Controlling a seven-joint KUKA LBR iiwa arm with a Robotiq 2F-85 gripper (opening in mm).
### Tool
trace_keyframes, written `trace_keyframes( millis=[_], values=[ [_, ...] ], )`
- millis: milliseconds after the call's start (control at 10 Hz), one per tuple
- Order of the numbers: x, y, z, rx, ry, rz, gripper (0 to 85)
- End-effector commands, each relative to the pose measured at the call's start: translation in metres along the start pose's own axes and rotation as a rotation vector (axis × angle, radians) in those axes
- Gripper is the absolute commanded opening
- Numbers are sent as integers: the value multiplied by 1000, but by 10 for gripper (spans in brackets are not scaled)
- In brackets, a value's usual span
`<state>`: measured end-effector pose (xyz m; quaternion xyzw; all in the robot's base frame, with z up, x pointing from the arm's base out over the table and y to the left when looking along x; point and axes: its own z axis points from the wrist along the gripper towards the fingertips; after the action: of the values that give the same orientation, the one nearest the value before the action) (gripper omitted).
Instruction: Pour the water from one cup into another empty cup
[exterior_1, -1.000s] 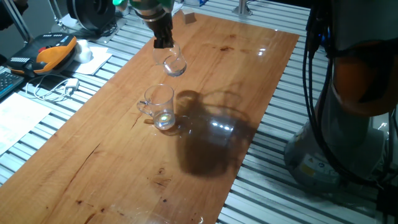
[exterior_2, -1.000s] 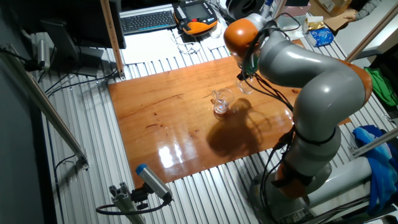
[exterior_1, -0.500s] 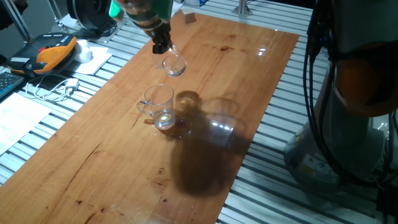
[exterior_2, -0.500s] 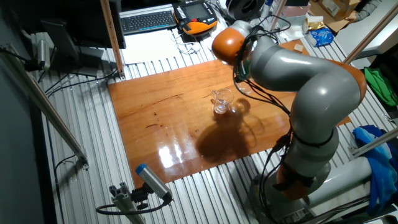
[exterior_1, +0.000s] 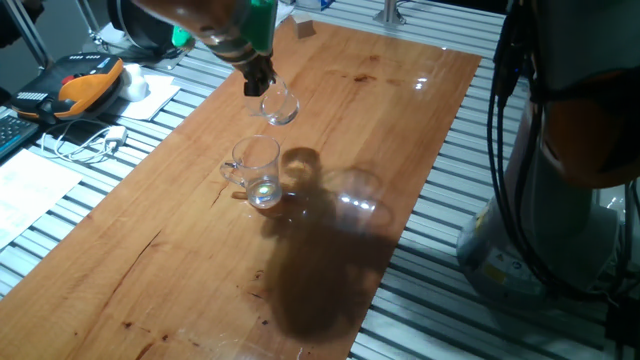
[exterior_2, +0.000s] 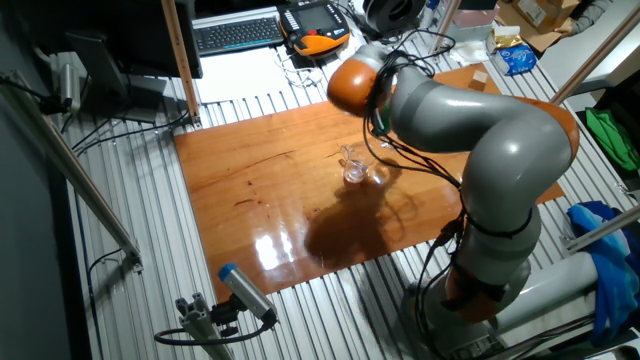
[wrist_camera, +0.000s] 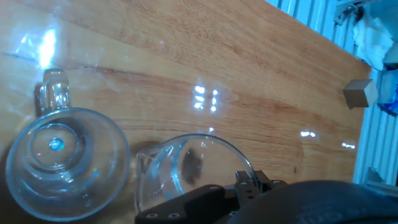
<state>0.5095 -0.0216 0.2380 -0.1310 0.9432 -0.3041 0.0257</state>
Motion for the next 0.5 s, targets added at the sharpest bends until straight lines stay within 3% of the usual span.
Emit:
trace_keyframes(
  millis=[0, 400],
  values=[
    [0, 1, -1, 18, -1, 0, 0],
    [-1, 7, -5, 97, -1, 0, 0]
  ],
)
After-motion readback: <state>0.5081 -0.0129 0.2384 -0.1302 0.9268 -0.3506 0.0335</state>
